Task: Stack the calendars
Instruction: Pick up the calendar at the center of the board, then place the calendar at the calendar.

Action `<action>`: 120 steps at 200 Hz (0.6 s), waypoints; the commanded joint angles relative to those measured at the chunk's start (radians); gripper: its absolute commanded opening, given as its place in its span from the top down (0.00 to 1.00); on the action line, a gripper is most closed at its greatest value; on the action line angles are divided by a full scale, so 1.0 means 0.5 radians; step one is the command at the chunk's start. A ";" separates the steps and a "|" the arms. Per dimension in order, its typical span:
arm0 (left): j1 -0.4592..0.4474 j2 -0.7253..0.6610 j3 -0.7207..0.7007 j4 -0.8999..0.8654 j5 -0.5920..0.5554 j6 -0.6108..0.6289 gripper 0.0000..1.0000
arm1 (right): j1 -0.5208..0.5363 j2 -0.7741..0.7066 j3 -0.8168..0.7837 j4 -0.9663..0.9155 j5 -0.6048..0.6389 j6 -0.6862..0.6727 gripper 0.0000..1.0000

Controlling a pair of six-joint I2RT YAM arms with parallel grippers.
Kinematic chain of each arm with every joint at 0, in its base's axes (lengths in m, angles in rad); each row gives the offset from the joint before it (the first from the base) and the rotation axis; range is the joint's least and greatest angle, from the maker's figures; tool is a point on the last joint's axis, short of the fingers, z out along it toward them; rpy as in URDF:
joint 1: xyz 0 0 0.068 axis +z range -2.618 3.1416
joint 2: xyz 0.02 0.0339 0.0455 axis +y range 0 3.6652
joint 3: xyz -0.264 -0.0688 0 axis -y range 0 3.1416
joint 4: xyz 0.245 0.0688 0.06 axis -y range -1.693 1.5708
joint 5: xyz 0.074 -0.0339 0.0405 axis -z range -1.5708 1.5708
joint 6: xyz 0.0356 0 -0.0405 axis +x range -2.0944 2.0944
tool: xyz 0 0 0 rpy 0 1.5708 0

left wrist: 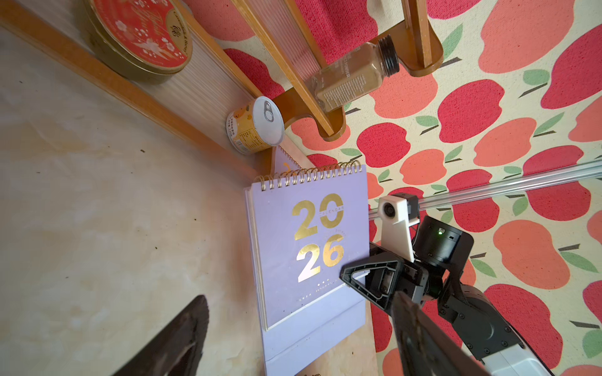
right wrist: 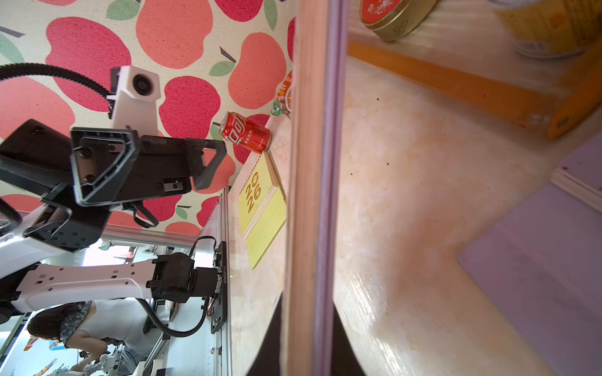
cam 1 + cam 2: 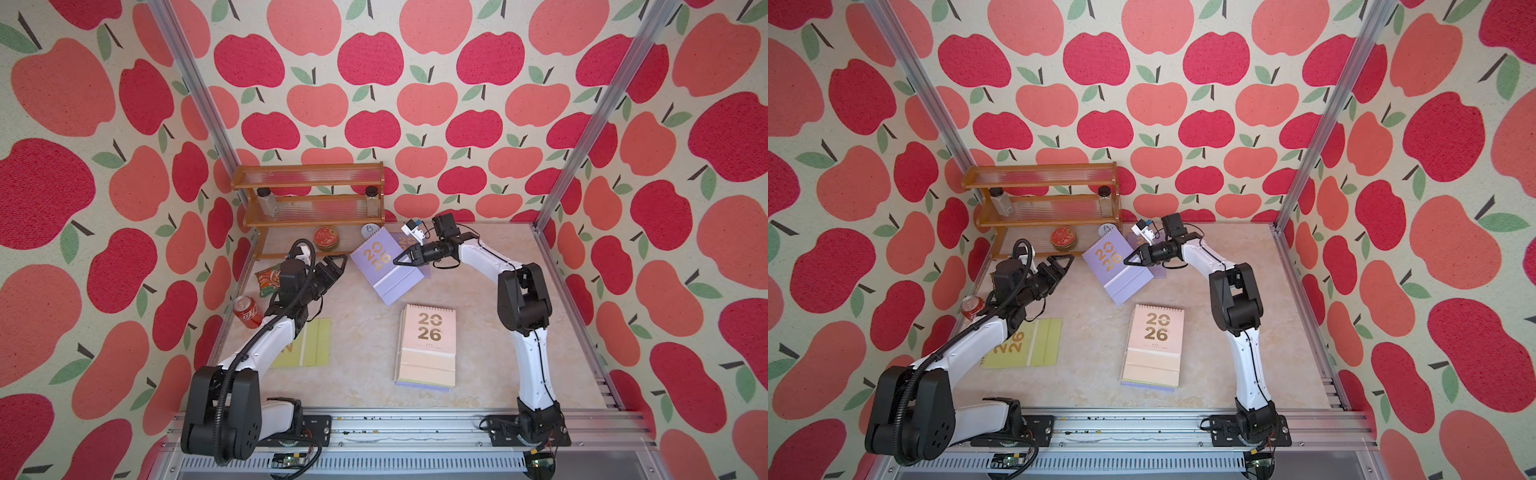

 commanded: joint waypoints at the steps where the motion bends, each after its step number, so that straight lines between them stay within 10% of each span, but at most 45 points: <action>1: 0.047 0.070 -0.015 0.134 0.254 0.047 0.13 | 0.009 -0.155 0.159 -0.012 -0.089 0.062 1.00; 120: 0.039 0.368 0.128 0.835 0.682 -0.216 0.09 | -0.023 -0.370 -0.142 0.708 -0.391 0.905 1.00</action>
